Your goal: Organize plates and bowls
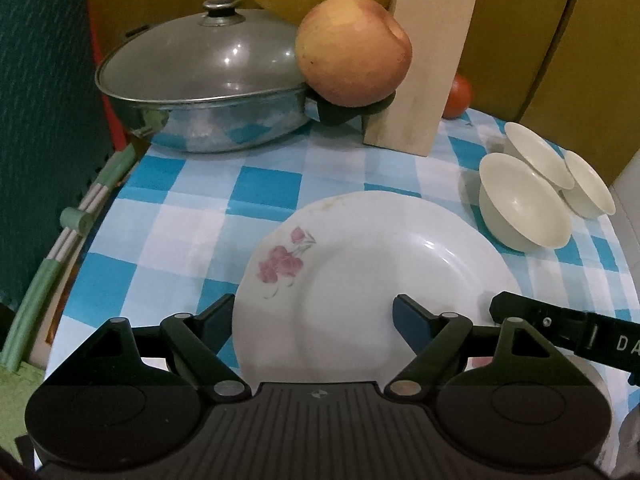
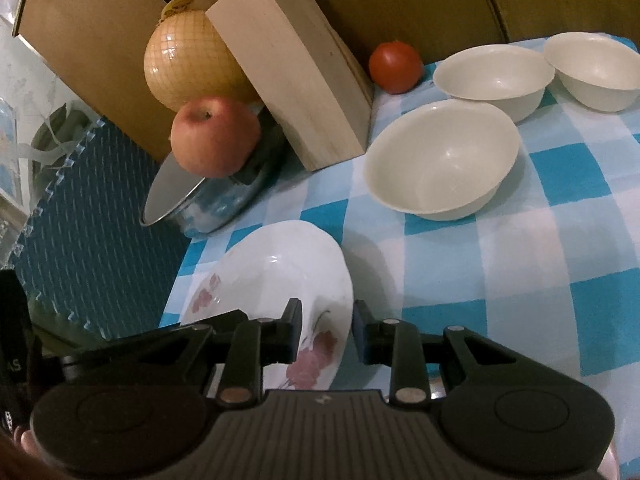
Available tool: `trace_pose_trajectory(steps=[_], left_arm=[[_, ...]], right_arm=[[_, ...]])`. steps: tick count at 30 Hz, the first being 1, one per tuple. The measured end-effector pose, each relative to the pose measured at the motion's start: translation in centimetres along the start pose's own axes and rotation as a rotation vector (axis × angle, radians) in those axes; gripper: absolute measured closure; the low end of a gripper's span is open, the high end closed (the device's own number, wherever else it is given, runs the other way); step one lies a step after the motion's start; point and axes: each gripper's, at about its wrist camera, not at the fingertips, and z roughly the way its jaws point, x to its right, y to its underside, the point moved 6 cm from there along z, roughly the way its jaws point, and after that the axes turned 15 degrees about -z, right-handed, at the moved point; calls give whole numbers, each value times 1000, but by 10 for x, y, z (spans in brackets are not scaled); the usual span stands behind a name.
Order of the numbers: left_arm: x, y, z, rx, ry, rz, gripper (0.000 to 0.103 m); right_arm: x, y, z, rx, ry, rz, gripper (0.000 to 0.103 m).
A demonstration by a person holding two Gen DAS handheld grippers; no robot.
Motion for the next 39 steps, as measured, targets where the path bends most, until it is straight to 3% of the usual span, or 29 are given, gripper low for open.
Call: trace_pose_trajectory(steps=[39], left_arm=[[29, 18, -23, 32, 67, 71, 16]], right_arm=[[10, 11, -48, 49, 59, 7, 77]])
